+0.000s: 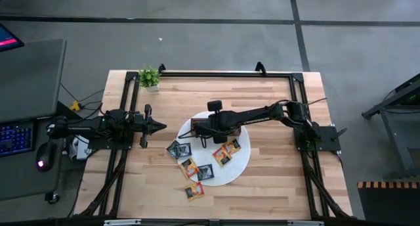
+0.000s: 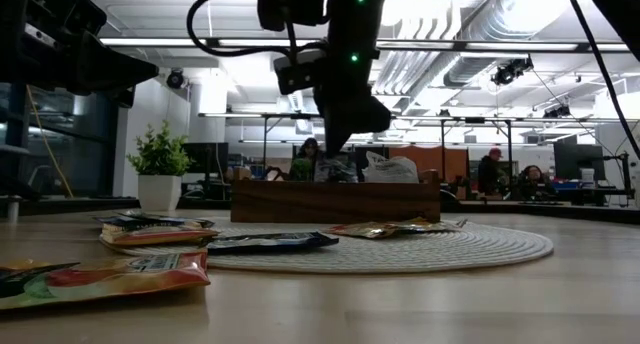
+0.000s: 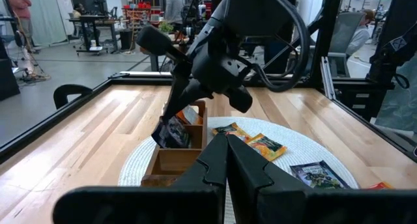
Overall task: Pick & Place Tea
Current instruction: Put the blue tea bag into the middle section of the wooden organizer
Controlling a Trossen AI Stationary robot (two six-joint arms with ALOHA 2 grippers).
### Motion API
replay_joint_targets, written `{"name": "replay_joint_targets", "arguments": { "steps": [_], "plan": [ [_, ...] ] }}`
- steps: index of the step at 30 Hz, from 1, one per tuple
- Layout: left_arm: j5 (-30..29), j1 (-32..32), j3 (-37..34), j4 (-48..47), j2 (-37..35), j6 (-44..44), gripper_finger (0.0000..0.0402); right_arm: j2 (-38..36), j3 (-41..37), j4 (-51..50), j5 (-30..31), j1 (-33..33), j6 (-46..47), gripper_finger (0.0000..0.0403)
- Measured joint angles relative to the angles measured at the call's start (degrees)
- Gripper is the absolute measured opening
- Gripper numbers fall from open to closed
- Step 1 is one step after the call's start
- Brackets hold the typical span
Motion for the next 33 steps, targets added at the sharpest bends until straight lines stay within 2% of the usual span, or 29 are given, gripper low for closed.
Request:
{"name": "replay_joint_targets", "arguments": {
  "steps": [8, 16, 29, 33],
  "plan": [
    [-0.01, 0.0, 0.01, 0.0, 0.01, -0.01, 0.0001, 0.0, 0.0, -0.62, -0.29, 0.0, -0.09, 0.0],
    [-0.01, 0.01, -0.01, 0.0, -0.01, 0.01, 0.0001, 0.0, 0.0, -0.35, -4.13, -0.35, -0.09, 0.0],
    [-0.02, 0.0, 0.01, 0.0, -0.01, 0.0, 0.0001, 0.0, 0.0, 0.94, -2.97, -1.58, -0.37, 0.0001],
    [-0.03, 0.0, -0.01, 0.0, 0.0, -0.01, 0.0001, 0.0, 0.0, 1.09, -3.84, -1.53, -1.51, 0.0023]
  ]
}}
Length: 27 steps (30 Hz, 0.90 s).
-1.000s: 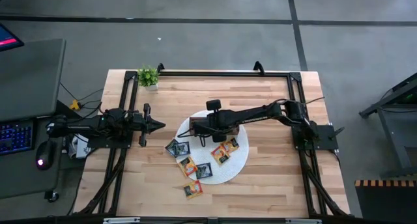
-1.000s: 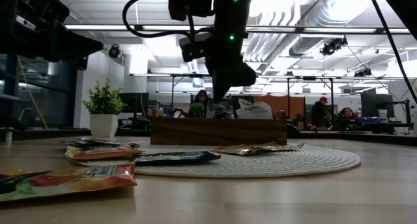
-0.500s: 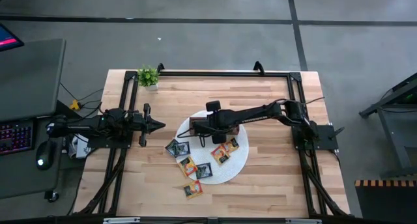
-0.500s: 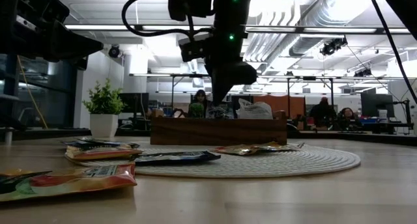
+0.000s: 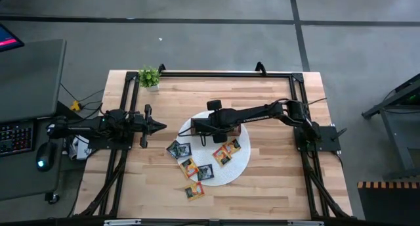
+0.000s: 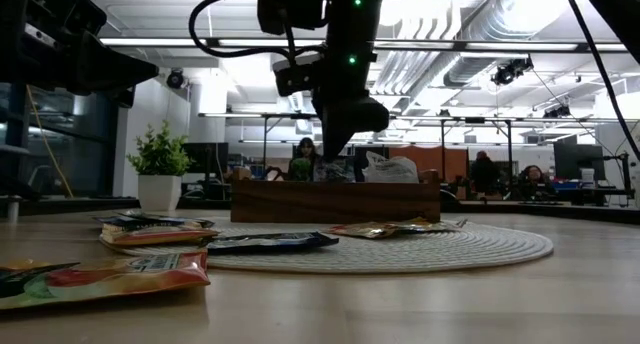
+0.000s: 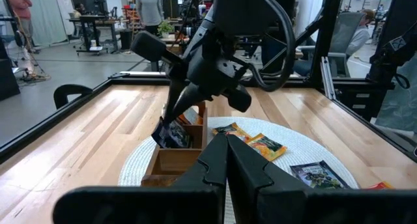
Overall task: Pick & Place Tea
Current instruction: Put the blue tea bag into the middle section of the wooden organizer
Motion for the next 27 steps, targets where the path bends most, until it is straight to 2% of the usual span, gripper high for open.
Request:
{"name": "replay_joint_targets", "arguments": {
  "steps": [9, 14, 17, 22, 27],
  "plan": [
    [0.0, 0.01, 0.01, 0.0, 0.0, 0.0, 0.0001, -0.02, 0.0, 0.74, 4.0, 0.0, 0.37, 0.0109],
    [0.0, 0.01, 0.01, 0.0, 0.0, 0.0, 0.0001, -0.02, 0.38, 0.52, 7.64, 0.54, 0.8, 0.0129],
    [0.0, 0.02, 0.02, 0.0, 0.0, 0.02, 0.0001, -0.07, 2.19, -0.11, 7.82, 1.69, 3.23, 0.0134],
    [0.0, 0.0, 0.0, 0.0, 0.01, 0.0, 0.0001, -0.11, 5.82, -2.45, 2.85, 3.87, 10.45, 0.0135],
    [0.0, 0.0, 0.02, 0.0, 0.02, 0.0, 0.0001, -0.11, 8.55, -6.71, -8.84, 6.28, 28.18, 0.0135]
  ]
}}
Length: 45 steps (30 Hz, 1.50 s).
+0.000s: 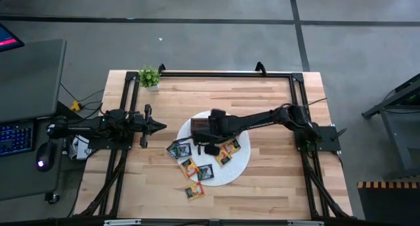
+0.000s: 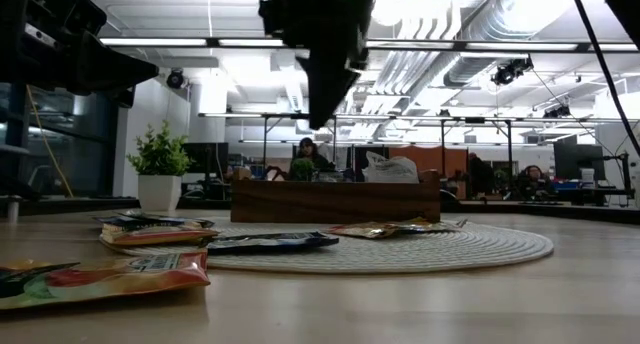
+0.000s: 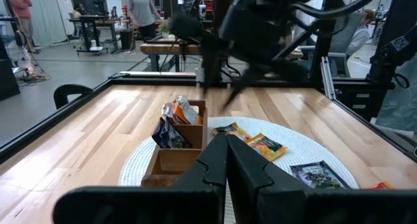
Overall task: Pick & Place Tea
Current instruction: Put the blue tea bag into the middle section of the wooden organizer
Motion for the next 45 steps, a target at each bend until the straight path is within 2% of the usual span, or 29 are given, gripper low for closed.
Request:
{"name": "replay_joint_targets", "arguments": {
  "steps": [3, 7, 12, 17, 22, 27, 35, 45],
  "plan": [
    [0.0, 0.0, 0.0, 0.0, -0.02, 0.0, 0.0001, 0.0, -0.47, -2.1, -8.29, 1.75, 13.33, 0.0135],
    [0.0, 0.0, 0.0, 0.0, -0.02, 0.02, 0.0001, -0.67, -4.98, -2.06, -15.93, 5.29, 28.24, 0.0135],
    [0.0, 0.01, 0.0, 0.02, -0.01, 0.0, 0.0001, -6.17, -17.25, 9.24, -18.61, 10.21, 44.37, 0.0135],
    [0.0, 0.0, -0.02, 0.0, -0.02, 0.02, 0.0001, -12.14, -28.99, 24.25, -17.41, 13.76, 56.02, 0.0135],
    [0.02, 0.01, 0.0, 0.0, -0.01, 0.01, 0.0001, -14.38, -36.95, 38.88, -14.23, 16.05, 60.91, 0.014],
    [0.02, 0.0, 0.0, 0.0, 0.0, 0.02, 0.0001, -13.96, -40.6, 47.08, -13.93, 17.42, 63.91, 0.0172],
    [0.04, 0.01, -0.01, 0.0, -0.01, 0.0, 0.0001, -11.7, -38.33, 47.1, -12.71, 17.05, 63.71, 0.0238],
    [0.07, 0.0, 0.0, 0.0, 0.0, 0.02, 0.0001, -7.28, -35.35, 47.69, -14.64, 16.11, 65.64, 0.0247]
  ]
}}
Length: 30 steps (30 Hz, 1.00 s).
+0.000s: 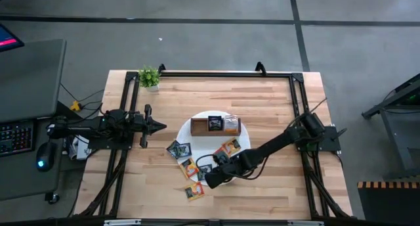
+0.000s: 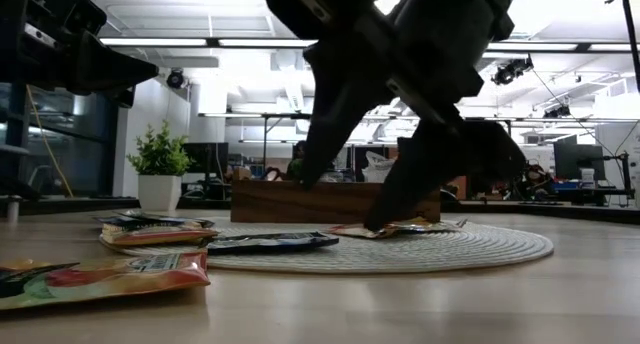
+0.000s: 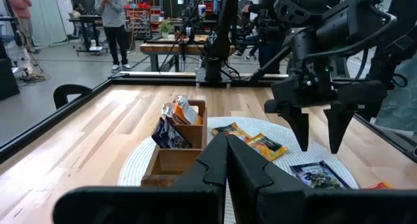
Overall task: Pick & Place Tea
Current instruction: Put the blue tea bag into the middle section of the wooden organizer
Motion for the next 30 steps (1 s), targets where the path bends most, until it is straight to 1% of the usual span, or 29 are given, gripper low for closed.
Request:
{"name": "replay_joint_targets", "arguments": {
  "steps": [11, 22, 30],
  "plan": [
    [-0.03, 0.01, -0.01, 0.0, -0.01, -0.01, 0.0001, 1.72, 0.05, 2.76, -2.34, -0.23, 2.91, 0.0247],
    [-0.04, 0.01, -0.01, 0.0, 0.0, -0.02, 0.0001, 1.75, 0.05, 5.58, -2.64, -1.6, 2.97, 0.0247],
    [-0.04, 0.01, -0.02, 0.0, -0.02, -0.02, 0.0001, 2.74, 0.05, 5.94, -4.67, -1.79, 3.18, 0.0247]
  ]
}}
